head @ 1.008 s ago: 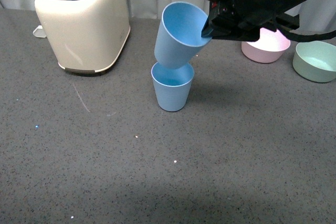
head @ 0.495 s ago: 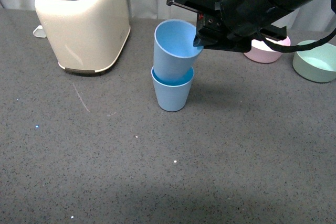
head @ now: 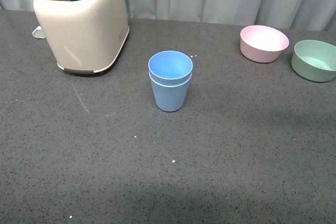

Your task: Stack blue cups with both arms

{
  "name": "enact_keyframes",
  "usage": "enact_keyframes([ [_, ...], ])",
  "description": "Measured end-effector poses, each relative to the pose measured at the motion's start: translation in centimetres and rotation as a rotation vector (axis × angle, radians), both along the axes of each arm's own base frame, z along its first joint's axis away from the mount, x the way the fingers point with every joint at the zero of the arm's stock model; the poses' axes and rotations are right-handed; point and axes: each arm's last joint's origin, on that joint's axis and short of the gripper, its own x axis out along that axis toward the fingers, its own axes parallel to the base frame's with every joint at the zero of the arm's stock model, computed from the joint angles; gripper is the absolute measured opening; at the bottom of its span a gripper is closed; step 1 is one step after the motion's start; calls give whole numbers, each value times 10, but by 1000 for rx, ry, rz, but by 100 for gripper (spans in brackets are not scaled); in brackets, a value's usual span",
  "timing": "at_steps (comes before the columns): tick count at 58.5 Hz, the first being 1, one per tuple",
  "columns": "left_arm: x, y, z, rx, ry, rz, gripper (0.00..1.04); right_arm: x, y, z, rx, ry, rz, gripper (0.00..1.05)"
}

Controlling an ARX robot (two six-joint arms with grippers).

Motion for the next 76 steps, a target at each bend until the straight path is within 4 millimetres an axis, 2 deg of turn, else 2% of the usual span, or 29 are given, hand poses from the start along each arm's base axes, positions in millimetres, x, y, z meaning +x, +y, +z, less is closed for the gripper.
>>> enact_keyframes([
  [1,0,0,0,0,0,-1,98,-8,-5,-1,-5,8,4,1],
  [3,0,0,0,0,0,-1,98,-28,-15,-6,-16,35,6,1],
  [8,0,0,0,0,0,0,98,-56,-29,-9,-18,59,5,1],
  [18,0,0,0,0,0,0,98,-95,-44,-6,-14,-40,-8,1],
  [28,0,0,0,0,0,-1,98,-103,-44,-22,-15,-10,-5,1],
  [64,0,0,0,0,0,0,98,-125,-44,-43,-16,-31,-5,1],
  [76,0,0,0,0,0,-1,98,-129,-44,-43,-16,-33,-4,1],
])
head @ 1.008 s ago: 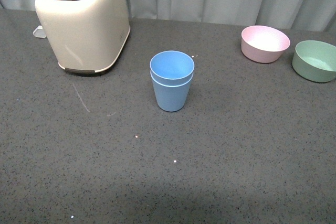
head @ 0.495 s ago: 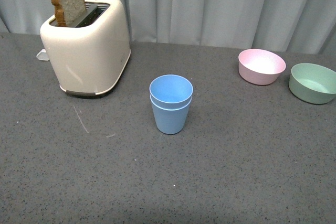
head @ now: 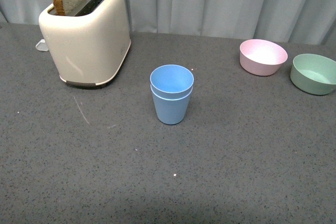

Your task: Stack blue cups with both arms

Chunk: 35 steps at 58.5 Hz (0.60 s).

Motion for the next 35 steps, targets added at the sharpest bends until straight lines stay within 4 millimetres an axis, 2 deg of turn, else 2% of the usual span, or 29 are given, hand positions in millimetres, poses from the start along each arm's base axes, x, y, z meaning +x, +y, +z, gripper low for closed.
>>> enact_keyframes([
  [3,0,0,0,0,0,0,98,0,0,0,-1,-1,0,2],
  [5,0,0,0,0,0,0,98,0,0,0,-1,-1,0,6],
  [11,0,0,0,0,0,0,98,0,0,0,-1,-1,0,24],
  [14,0,0,0,0,0,0,98,0,0,0,-1,-1,0,36],
  [35,0,0,0,0,0,0,98,0,0,0,-1,-1,0,96],
])
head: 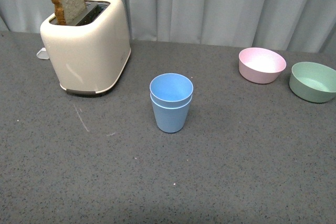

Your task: Stack blue cups with both arms

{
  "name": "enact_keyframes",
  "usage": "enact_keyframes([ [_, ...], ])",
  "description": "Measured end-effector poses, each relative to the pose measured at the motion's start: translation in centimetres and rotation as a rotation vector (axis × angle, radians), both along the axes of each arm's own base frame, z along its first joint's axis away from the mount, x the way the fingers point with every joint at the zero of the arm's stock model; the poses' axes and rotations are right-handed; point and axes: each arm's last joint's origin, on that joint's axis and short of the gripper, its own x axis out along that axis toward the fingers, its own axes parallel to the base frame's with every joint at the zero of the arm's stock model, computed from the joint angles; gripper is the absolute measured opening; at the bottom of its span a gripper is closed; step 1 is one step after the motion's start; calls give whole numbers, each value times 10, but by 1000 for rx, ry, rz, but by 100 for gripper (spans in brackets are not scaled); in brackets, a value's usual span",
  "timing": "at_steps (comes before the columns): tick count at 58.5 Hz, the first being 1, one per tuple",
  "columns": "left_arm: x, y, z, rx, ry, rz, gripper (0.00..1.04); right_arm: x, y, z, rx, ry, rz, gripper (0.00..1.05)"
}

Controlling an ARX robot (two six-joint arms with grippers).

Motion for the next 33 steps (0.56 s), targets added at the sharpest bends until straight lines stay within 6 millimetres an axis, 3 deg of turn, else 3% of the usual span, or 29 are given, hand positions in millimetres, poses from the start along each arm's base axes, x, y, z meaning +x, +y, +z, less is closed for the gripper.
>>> enact_keyframes([
  [33,0,0,0,0,1,0,98,0,0,0,0,0,0,95],
])
